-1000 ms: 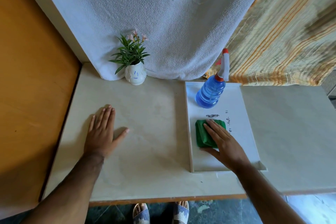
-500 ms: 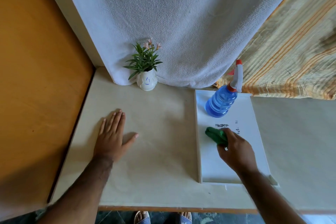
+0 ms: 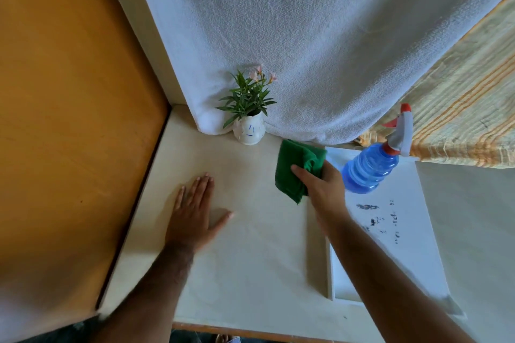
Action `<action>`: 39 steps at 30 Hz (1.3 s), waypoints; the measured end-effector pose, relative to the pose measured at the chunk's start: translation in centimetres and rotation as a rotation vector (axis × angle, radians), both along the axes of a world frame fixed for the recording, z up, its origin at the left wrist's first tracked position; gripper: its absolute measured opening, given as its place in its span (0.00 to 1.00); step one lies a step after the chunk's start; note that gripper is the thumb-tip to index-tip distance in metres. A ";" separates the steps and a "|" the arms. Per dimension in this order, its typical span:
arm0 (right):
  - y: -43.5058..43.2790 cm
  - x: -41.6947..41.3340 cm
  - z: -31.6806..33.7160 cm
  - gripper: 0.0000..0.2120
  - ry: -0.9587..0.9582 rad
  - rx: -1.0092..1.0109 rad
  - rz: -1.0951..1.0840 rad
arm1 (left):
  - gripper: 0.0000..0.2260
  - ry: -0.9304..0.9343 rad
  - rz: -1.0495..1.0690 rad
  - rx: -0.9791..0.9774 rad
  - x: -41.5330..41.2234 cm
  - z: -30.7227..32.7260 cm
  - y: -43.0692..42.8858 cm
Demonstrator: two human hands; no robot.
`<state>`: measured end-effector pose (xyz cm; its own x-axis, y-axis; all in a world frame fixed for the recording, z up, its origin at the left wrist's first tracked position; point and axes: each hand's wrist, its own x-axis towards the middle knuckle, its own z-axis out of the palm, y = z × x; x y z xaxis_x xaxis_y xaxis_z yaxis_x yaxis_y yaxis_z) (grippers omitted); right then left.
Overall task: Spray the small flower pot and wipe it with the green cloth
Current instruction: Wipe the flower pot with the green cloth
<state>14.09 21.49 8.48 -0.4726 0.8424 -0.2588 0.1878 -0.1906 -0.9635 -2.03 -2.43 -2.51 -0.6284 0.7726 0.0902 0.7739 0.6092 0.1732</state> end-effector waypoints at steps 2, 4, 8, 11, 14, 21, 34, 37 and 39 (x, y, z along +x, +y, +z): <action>-0.3 -2.5 0.2 0.07 -0.217 0.422 0.077 | 0.44 -0.035 0.008 -0.035 -0.1 0.1 -0.1; -0.5 -4.5 0.6 0.12 -0.233 0.717 0.167 | 0.45 -0.065 0.008 -0.072 -0.3 0.1 -0.1; -0.3 -6.8 0.4 0.29 -0.183 1.100 0.331 | 0.46 -0.103 0.007 -0.113 -0.6 0.1 -0.1; -0.3 -8.1 -1.1 0.27 -0.149 1.271 0.381 | 0.46 -0.117 0.005 -0.113 -0.8 -0.1 -0.2; -0.2 -8.6 -2.5 0.25 -0.150 1.344 0.477 | 0.45 -0.114 0.005 -0.110 -0.8 -0.2 -0.2; 0.7 -10.8 -3.8 0.18 -0.127 1.435 0.545 | 0.45 -0.103 0.004 -0.112 -0.8 -0.1 -0.2; 0.6 -10.5 -4.9 0.19 -0.142 1.372 0.538 | 0.44 -0.088 0.010 -0.113 -0.8 0.1 -0.2; 1.2 -11.3 -4.2 0.20 -0.124 1.399 0.586 | 0.45 -0.096 0.015 -0.128 -0.8 0.1 -0.2; 1.5 -11.4 -4.4 0.20 -0.151 1.411 0.628 | 0.45 -0.097 0.015 -0.126 -0.8 0.2 -0.1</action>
